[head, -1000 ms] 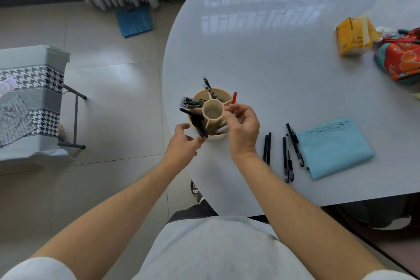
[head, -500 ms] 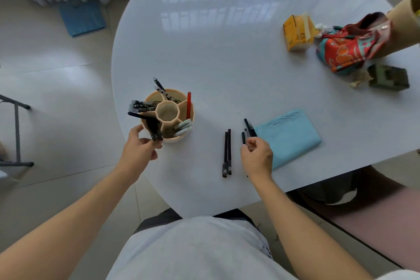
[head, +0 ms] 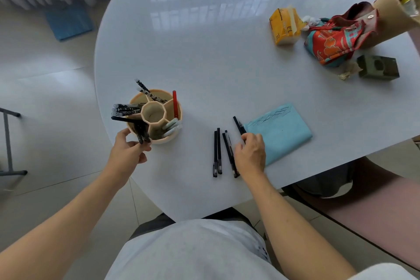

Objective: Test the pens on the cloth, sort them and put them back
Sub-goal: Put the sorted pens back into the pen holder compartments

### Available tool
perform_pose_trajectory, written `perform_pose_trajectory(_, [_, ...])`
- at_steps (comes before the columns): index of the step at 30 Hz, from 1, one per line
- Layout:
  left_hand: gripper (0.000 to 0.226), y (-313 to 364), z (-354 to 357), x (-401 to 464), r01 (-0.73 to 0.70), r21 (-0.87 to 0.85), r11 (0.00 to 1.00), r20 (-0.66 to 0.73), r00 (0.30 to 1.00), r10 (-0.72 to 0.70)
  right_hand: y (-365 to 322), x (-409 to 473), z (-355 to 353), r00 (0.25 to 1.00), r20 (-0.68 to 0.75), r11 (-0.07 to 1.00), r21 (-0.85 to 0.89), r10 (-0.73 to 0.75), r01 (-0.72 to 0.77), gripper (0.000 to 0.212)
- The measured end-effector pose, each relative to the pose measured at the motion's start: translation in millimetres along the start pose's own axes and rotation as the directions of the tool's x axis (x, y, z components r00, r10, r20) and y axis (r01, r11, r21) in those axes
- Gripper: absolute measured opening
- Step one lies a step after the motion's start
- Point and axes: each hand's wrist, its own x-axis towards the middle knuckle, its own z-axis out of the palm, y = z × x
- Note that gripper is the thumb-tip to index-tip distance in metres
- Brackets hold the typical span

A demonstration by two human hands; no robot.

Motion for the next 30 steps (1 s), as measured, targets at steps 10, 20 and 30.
perform_pose_trajectory(10, [0.066,0,2,-4,0.004,-0.005,1.000,-0.011,1.000,-0.004,-4,20,-12,0.985,0.169,0.997,-0.082,0.028,-0.015,0.011])
perform_pose_trajectory(20, [0.067,-1,2,0,0.014,-0.003,1.000,-0.006,1.000,-0.014,-14,-13,5,0.970,0.223,0.973,-0.187,-0.092,0.135,0.043])
perform_pose_trajectory(30, [0.060,7,2,-9,0.000,-0.001,1.000,0.001,1.000,0.000,-59,-12,29,0.945,0.322,0.873,-0.445,-0.054,0.202,0.041])
